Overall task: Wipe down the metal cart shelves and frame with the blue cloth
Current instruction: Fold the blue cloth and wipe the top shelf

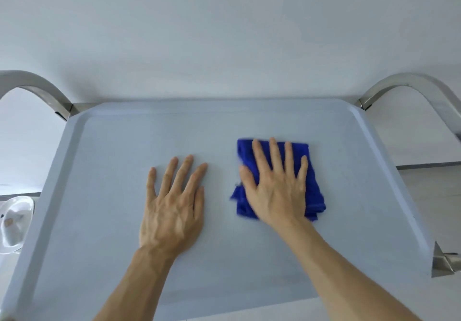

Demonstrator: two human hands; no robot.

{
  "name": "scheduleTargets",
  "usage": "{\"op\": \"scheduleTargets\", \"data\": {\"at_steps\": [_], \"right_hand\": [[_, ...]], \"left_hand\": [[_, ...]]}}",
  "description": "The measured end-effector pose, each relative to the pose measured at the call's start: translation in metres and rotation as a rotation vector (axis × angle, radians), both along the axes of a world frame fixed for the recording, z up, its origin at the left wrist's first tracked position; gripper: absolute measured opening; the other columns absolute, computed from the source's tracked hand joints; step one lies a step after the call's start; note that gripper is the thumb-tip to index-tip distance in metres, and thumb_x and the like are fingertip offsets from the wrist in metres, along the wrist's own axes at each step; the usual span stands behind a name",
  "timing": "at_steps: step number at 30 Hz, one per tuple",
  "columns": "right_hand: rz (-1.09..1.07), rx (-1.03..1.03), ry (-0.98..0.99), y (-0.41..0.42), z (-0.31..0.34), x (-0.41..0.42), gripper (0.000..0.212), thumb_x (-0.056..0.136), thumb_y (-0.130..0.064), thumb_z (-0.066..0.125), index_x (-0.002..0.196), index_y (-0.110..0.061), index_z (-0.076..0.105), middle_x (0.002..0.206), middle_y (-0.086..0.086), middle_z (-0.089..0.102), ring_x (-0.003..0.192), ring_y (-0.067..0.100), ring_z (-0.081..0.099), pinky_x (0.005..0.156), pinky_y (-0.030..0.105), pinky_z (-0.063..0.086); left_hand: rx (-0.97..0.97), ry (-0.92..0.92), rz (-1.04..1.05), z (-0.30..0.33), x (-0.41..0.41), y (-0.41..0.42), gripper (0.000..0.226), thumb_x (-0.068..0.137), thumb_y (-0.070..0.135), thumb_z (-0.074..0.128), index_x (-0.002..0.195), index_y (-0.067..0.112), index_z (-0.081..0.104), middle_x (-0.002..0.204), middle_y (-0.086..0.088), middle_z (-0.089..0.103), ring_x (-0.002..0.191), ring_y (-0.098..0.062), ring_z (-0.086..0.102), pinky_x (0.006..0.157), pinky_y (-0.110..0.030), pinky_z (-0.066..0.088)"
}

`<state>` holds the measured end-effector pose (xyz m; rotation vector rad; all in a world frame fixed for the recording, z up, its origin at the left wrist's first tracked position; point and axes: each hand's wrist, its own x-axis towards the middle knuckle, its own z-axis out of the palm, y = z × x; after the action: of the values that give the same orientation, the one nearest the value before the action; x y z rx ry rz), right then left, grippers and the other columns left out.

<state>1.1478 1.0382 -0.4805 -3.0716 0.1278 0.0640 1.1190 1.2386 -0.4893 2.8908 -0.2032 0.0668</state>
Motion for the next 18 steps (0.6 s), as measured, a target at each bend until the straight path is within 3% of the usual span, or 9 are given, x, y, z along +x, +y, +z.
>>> {"op": "scheduleTargets", "data": {"at_steps": [3,5,8,11,15,18], "right_hand": [[0.302,0.072,-0.031,0.004,0.000,-0.065,0.063,0.097,-0.062,0.034,0.154,-0.036,0.031,0.164,0.000,0.025,0.152,0.029,0.018,0.116,0.061,0.020],[0.477,0.083,-0.007,-0.012,-0.005,-0.100,0.062,0.096,-0.063,0.034,0.153,-0.041,0.028,0.164,-0.006,0.023,0.152,0.025,0.017,0.115,0.059,0.024],[0.561,0.076,-0.016,-0.050,-0.002,-0.088,0.058,0.096,-0.063,0.037,0.151,-0.045,0.031,0.163,-0.009,0.026,0.151,0.021,0.022,0.117,0.055,0.025],[0.361,0.016,-0.040,-0.064,0.005,-0.028,0.057,0.098,-0.060,0.031,0.151,-0.040,0.035,0.161,-0.004,0.031,0.149,0.025,0.028,0.118,0.055,0.023],[-0.001,-0.025,-0.014,-0.022,-0.001,0.041,0.064,0.097,-0.063,0.018,0.156,-0.039,0.019,0.166,-0.002,0.015,0.153,0.028,0.010,0.120,0.059,0.007],[0.041,0.017,-0.072,0.013,-0.004,0.032,0.064,0.098,-0.062,0.027,0.156,-0.034,0.026,0.165,0.003,0.021,0.152,0.032,0.013,0.119,0.062,0.008]], "left_hand": [[-0.011,-0.006,-0.002,0.000,0.000,-0.001,0.050,0.101,0.033,0.027,0.146,0.027,0.046,0.156,-0.001,0.040,0.147,-0.025,0.032,0.120,-0.055,0.017],[-0.008,0.000,-0.001,-0.001,0.001,-0.001,0.050,0.101,0.033,0.027,0.148,0.028,0.044,0.157,0.001,0.038,0.148,-0.024,0.029,0.120,-0.054,0.016],[-0.012,-0.013,0.007,-0.004,0.002,-0.002,0.050,0.101,0.034,0.028,0.148,0.030,0.043,0.158,0.002,0.037,0.148,-0.023,0.028,0.120,-0.054,0.016],[-0.017,-0.037,0.005,-0.003,0.005,-0.002,0.049,0.100,0.033,0.030,0.145,0.028,0.048,0.155,0.000,0.041,0.147,-0.025,0.032,0.120,-0.055,0.018],[0.002,-0.035,0.002,-0.004,0.005,-0.001,0.049,0.100,0.032,0.030,0.145,0.027,0.048,0.155,-0.001,0.041,0.147,-0.025,0.032,0.120,-0.055,0.017],[0.001,-0.040,-0.003,-0.005,0.004,0.001,0.049,0.100,0.032,0.029,0.145,0.026,0.048,0.155,-0.002,0.042,0.146,-0.026,0.033,0.119,-0.056,0.019]]}}
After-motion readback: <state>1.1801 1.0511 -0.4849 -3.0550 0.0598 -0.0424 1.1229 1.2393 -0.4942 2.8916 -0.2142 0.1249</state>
